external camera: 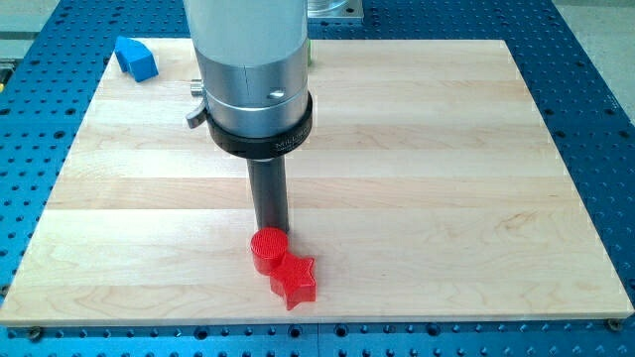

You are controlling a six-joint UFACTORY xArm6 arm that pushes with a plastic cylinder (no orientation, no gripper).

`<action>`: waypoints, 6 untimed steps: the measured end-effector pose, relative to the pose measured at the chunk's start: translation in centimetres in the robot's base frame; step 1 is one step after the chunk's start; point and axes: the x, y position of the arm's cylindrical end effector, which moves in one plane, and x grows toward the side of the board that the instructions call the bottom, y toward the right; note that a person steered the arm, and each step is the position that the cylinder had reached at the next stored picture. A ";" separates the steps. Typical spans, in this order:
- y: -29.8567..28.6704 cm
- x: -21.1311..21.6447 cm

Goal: Move red blocks diagonally up

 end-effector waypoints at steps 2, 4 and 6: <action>0.0 0.0; 1.4 0.1; 3.0 0.4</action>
